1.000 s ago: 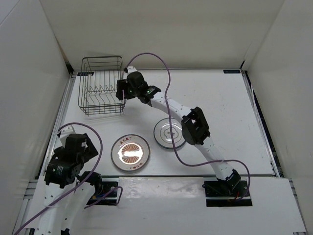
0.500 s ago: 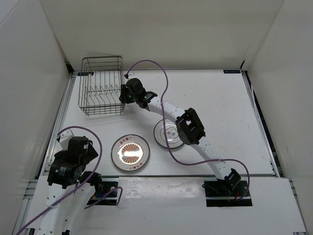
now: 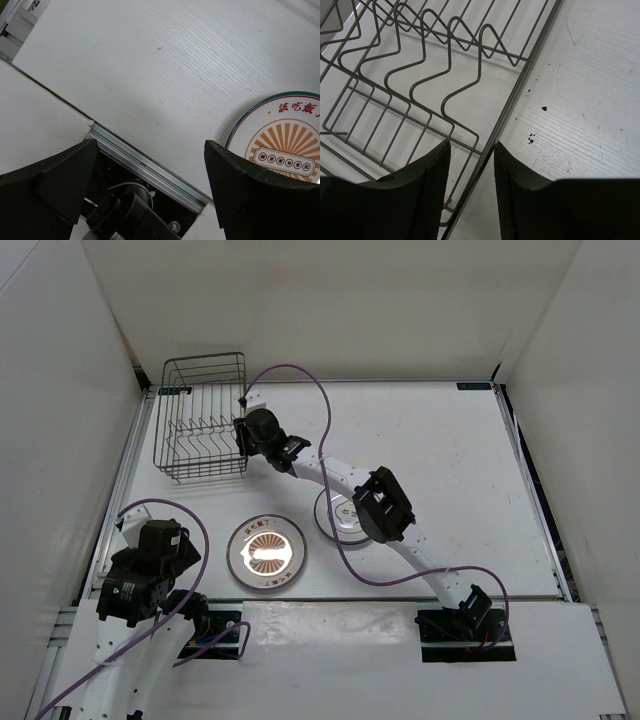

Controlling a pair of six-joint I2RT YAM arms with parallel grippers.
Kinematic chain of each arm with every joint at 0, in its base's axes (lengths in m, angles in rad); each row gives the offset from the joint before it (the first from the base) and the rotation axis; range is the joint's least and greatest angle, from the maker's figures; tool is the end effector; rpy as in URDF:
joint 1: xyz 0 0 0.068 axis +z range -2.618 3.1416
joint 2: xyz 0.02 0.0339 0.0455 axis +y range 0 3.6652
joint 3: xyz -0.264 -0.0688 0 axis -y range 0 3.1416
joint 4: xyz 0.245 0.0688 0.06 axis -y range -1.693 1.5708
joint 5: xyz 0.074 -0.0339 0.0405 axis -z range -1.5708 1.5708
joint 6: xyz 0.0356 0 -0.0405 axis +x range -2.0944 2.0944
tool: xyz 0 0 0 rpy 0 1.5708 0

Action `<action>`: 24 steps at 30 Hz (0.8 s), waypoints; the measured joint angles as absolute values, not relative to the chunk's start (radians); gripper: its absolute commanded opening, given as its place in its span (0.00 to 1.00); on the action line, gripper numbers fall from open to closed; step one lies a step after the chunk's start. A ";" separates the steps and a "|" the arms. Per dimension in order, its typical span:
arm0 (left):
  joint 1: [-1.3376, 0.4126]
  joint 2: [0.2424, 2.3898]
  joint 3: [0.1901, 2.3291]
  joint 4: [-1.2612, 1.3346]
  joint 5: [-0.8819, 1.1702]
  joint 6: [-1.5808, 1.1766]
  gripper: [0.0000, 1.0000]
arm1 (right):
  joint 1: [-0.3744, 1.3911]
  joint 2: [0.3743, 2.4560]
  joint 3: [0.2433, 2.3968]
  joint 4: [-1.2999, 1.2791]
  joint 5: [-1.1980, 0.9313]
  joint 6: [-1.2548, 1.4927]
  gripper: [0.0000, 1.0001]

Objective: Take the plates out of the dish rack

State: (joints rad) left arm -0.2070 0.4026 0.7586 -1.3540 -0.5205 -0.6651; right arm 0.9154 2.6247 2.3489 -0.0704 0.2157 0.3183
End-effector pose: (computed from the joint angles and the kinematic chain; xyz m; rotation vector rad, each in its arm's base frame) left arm 0.0454 0.0086 0.2704 -0.7280 2.2938 0.2807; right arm 0.3741 0.4741 0.1981 -0.4325 1.9103 0.6210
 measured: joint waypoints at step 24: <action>-0.207 0.402 0.758 -1.354 -0.519 -0.662 1.00 | 1.056 2.562 2.301 -0.053 0.493 -0.004 0.00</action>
